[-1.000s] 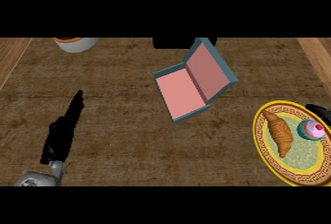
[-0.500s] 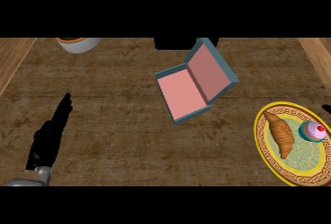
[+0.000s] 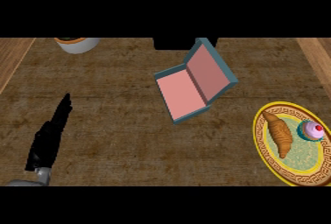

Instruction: Pick the cupcake from the plate and place it in the cardboard box

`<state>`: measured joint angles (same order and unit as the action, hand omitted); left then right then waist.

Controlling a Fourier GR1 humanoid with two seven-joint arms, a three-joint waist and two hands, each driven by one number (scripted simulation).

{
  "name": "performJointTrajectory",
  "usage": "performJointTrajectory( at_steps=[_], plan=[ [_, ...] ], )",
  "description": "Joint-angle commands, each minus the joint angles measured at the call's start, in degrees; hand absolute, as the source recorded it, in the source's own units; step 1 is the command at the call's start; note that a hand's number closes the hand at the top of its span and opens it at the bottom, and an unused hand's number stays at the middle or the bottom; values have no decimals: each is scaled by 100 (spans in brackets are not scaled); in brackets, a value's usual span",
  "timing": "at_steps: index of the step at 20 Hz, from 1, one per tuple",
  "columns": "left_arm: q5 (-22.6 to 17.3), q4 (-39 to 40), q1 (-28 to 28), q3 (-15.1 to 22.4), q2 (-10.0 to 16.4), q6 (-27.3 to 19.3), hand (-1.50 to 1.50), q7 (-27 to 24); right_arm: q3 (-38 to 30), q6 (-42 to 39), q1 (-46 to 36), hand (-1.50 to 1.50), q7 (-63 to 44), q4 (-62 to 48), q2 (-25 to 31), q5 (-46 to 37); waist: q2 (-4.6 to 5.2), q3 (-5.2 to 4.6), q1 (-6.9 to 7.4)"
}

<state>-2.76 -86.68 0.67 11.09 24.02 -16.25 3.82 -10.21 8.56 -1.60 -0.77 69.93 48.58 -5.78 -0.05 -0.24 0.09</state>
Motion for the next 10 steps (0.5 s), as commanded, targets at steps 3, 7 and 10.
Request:
performJointTrajectory(
  at_steps=[3, 7, 10],
  plan=[
    [22, 37, -136, -63, 18, 42, 0, -116, 772, -1488, 145, -150, -1561, 609, 734, -173, -6, -1, 21],
    [-26, 33, 327, -189, -4, 132, 0, 349, 1047, -1953, -148, -150, -2577, 1231, 535, -34, -1, 15, -18],
    [-43, 136, 12, -293, -65, 319, 0, -110, 1102, -2092, -421, -150, -3251, 1440, 337, -167, 3, 18, 6]
  ],
)
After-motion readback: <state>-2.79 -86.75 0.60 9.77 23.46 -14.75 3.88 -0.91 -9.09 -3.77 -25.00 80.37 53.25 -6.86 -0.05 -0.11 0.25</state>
